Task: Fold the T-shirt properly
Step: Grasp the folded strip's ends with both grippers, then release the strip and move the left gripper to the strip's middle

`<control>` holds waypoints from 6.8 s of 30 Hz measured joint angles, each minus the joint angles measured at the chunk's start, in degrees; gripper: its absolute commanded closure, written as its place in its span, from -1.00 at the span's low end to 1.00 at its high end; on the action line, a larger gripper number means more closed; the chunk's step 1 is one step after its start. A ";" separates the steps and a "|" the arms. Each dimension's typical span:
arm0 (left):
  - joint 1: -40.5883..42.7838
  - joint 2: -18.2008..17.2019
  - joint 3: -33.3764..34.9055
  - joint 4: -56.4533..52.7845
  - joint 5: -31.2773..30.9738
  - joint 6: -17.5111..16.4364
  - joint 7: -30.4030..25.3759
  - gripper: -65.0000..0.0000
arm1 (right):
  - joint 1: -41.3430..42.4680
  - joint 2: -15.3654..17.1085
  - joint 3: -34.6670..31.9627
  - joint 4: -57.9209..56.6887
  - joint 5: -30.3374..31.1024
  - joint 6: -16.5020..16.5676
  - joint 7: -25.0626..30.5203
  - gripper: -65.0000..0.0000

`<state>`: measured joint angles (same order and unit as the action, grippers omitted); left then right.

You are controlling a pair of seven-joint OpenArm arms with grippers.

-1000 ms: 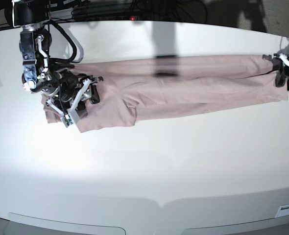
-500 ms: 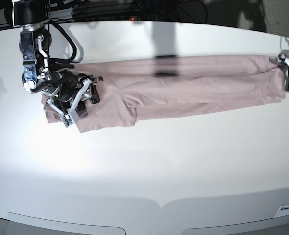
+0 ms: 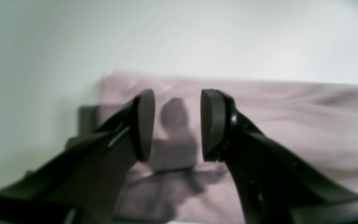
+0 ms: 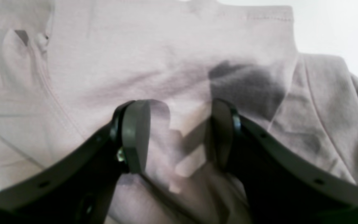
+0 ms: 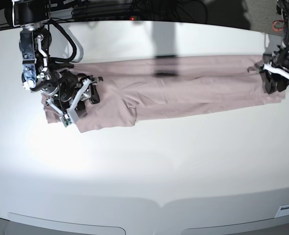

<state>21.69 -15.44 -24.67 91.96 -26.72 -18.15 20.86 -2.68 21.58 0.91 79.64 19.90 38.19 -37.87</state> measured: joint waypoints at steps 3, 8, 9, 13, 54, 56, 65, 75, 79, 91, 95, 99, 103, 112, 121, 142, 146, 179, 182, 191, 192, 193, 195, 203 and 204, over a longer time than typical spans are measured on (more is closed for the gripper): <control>-1.79 0.92 -0.09 -1.40 1.81 -0.02 -0.20 0.27 | 0.96 -1.11 0.00 -0.07 0.07 -0.04 -0.57 0.01; -3.30 2.47 -0.09 -6.03 4.90 -0.26 -0.44 0.29 | 2.51 -4.09 0.04 -0.22 -0.72 -0.50 -1.38 0.01; -3.28 2.58 -0.11 -7.96 5.38 -0.13 -0.07 0.29 | 2.51 -4.79 0.07 -0.22 -0.70 -0.50 -1.57 0.01; -4.48 2.25 -0.15 -14.01 4.17 -0.76 -4.35 0.29 | 2.49 -6.84 0.07 -0.20 -0.70 -0.48 -2.03 0.01; -27.65 -5.73 13.90 -37.38 14.40 -4.52 -9.07 0.34 | 6.56 -7.30 10.73 -0.92 -6.58 -6.21 -4.31 0.01; -27.56 -7.02 13.90 -37.48 13.88 -4.35 -8.61 0.34 | 7.74 -7.28 10.75 -0.92 -6.78 -6.29 -4.96 0.01; -26.88 -8.66 13.90 -37.99 5.35 -3.06 -11.23 0.34 | 9.07 -7.15 10.75 -0.92 -6.73 -6.29 -5.97 0.01; -26.45 -9.38 14.23 -33.05 4.81 -2.82 -12.33 0.34 | 9.05 -7.15 10.75 1.66 -6.32 -6.29 -7.19 0.01; -26.58 -12.11 14.23 -26.32 4.63 -2.75 -11.28 0.34 | 9.14 -7.13 10.75 2.25 -6.34 -6.29 -8.28 0.01; -26.53 -13.62 14.23 -17.31 13.22 -2.75 -7.28 -0.40 | 9.14 -7.15 10.80 2.25 -6.32 -6.27 -8.72 0.01; -26.43 -13.60 14.23 -17.31 13.22 -2.73 -7.32 -0.40 | 9.11 -7.13 10.80 2.25 -6.32 -6.29 -8.72 0.01; -26.56 -13.62 14.08 -17.20 13.38 -2.32 -2.14 -0.40 | 9.11 -7.15 10.80 2.38 -5.57 -6.23 -8.74 0.01; -26.86 -13.57 12.74 -17.22 8.70 -2.47 11.28 -0.40 | 8.96 -7.15 12.15 5.38 4.83 -1.33 -11.32 0.01; -27.30 -22.08 7.56 -17.22 7.21 -7.54 12.20 -0.40 | 9.03 -7.15 17.99 18.49 15.13 1.31 -20.39 0.01; -27.76 -26.82 7.50 -33.40 -2.34 -17.20 12.13 -0.40 | 9.18 -7.17 25.35 30.40 29.81 1.55 -28.15 0.01; -29.62 -19.78 7.48 -37.97 -2.34 -21.46 9.66 -0.40 | 9.03 -7.45 28.70 32.54 34.67 1.60 -35.74 0.01; -29.62 -19.61 7.45 -38.07 5.22 -21.46 4.79 -0.40 | 9.05 -7.45 28.70 32.54 36.04 1.60 -36.83 0.01; -29.94 -19.98 7.13 -48.68 -26.14 -21.53 23.45 -0.40 | 9.14 -7.45 28.70 32.54 38.99 1.60 -38.10 0.01; -29.92 -19.98 7.13 -48.68 -26.29 -21.53 23.54 -0.40 | 9.14 -7.45 28.70 32.54 38.99 1.60 -38.05 0.01; -29.79 -18.64 7.13 -48.68 -30.40 -21.53 24.15 -0.40 | 9.14 -7.45 28.70 32.54 38.99 1.60 -38.05 0.01; -29.77 -18.64 7.15 -48.68 -30.56 -21.55 24.22 -0.40 | 9.14 -7.45 28.70 32.54 38.99 1.60 -38.05 0.01; -29.77 -18.67 7.15 -48.68 -30.58 -21.55 24.33 -0.40 | 9.14 -7.45 28.70 32.54 38.99 1.60 -38.05 0.01; -29.77 -18.82 7.15 -48.68 -30.60 -21.97 24.35 -0.40 | 9.14 -7.45 28.70 32.54 38.99 1.60 -38.05 0.01; -29.33 -21.05 7.39 -48.87 -29.59 -21.29 22.08 1.00 | 9.14 -7.45 28.70 32.54 38.99 1.60 -38.05 0.01; -29.40 -21.40 7.39 -48.87 -29.55 -21.29 21.05 1.00 | 9.14 -7.45 28.70 32.54 38.99 1.60 -38.07 0.01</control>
<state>-7.70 -36.84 -17.28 43.09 -56.27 -39.44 41.91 6.46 14.13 29.61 112.18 58.89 39.79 -75.94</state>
